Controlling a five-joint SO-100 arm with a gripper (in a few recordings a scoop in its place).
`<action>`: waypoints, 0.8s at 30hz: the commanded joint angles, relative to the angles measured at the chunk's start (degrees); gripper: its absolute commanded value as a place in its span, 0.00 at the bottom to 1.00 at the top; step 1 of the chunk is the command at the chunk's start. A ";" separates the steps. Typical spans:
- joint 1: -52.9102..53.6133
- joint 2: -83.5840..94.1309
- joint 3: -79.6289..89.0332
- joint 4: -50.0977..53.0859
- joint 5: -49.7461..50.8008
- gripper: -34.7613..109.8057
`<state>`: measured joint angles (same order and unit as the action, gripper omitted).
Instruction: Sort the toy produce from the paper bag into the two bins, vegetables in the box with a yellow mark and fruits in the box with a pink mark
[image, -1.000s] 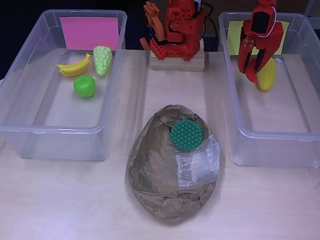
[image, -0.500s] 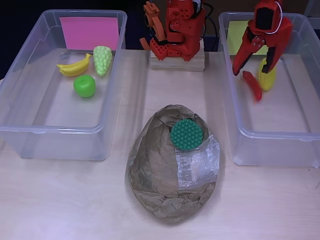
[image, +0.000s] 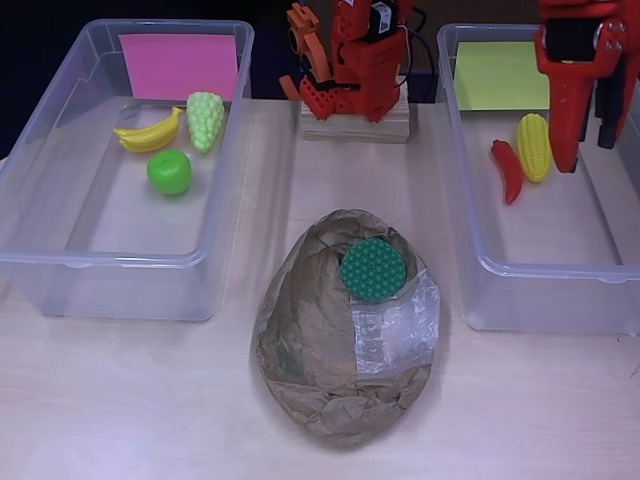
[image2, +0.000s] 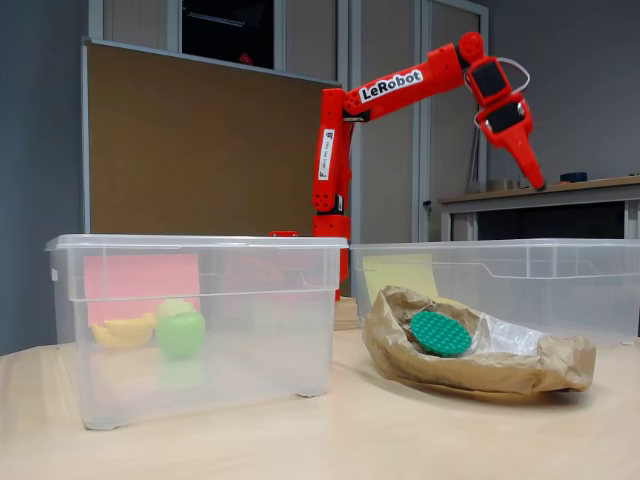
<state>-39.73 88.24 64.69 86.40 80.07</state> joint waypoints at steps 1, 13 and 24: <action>7.82 0.18 -2.46 2.55 -10.28 0.39; 31.55 -2.64 17.23 0.53 -20.65 0.52; 27.95 -10.55 26.37 -3.16 -17.84 0.56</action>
<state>-9.76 77.87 90.79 84.38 61.70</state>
